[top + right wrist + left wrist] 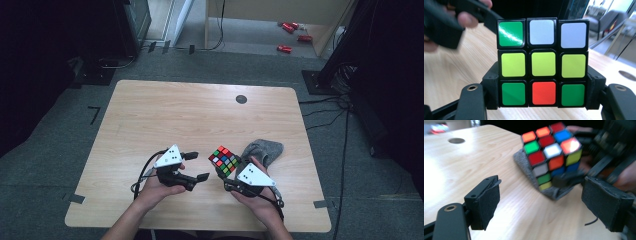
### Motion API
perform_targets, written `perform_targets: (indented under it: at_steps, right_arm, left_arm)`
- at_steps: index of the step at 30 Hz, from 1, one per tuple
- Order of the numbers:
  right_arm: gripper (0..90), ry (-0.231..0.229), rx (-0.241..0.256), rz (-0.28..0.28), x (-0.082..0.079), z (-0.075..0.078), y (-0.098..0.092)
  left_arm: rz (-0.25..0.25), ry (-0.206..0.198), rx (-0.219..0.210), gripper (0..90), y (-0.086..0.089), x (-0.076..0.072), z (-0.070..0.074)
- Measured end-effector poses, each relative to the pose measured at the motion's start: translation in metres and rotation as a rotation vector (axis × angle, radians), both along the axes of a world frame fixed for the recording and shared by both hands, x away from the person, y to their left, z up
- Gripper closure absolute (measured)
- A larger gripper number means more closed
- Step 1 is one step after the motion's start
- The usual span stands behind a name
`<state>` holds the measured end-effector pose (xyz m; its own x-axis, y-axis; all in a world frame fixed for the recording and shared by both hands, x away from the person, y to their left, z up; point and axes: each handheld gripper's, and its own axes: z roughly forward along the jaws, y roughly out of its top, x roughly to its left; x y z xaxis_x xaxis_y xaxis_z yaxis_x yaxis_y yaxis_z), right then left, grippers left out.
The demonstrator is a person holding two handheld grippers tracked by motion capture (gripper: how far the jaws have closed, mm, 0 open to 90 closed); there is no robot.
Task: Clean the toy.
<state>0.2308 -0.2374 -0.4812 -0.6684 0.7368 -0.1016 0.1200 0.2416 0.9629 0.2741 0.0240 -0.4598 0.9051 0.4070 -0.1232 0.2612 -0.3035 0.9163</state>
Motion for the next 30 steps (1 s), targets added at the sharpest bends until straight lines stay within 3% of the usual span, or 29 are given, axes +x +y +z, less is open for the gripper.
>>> perform_targets:
  at_steps: [5, 7, 12, 15, 24, 26, 30]
  right_arm:
    - [33.8, 0.073, 0.064, 0.023, -0.003, 0.009, 0.0]
    - [33.9, 0.109, 0.102, 0.022, -0.004, 0.014, -0.001]
    - [33.9, 0.189, 0.181, 0.026, -0.006, 0.022, -0.001]
    - [33.9, 0.227, 0.179, 0.037, -0.007, 0.023, 0.002]
    - [33.8, 0.346, 0.193, 0.071, -0.008, 0.023, 0.015]
    - [33.8, 0.368, 0.191, 0.079, -0.008, 0.023, 0.018]
    - [33.8, 0.424, 0.176, 0.1, -0.007, 0.023, 0.021]
  left_arm:
    - [-0.011, -0.138, 0.065, 16.2, -0.007, -0.007, -0.006]
    - [-0.016, -0.222, 0.092, 16.2, -0.01, -0.011, -0.011]
    - [-0.002, -0.339, 0.127, 16.2, -0.015, -0.015, -0.017]
    - [0.019, -0.413, 0.136, 16.2, -0.017, -0.018, -0.019]
    - [-0.002, -0.526, 0.15, 15.9, -0.023, -0.026, -0.022]
    - [-0.016, -0.567, 0.142, 16.2, -0.024, -0.03, -0.021]
    - [-0.034, -0.578, 0.136, 18.9, -0.025, -0.033, -0.021]
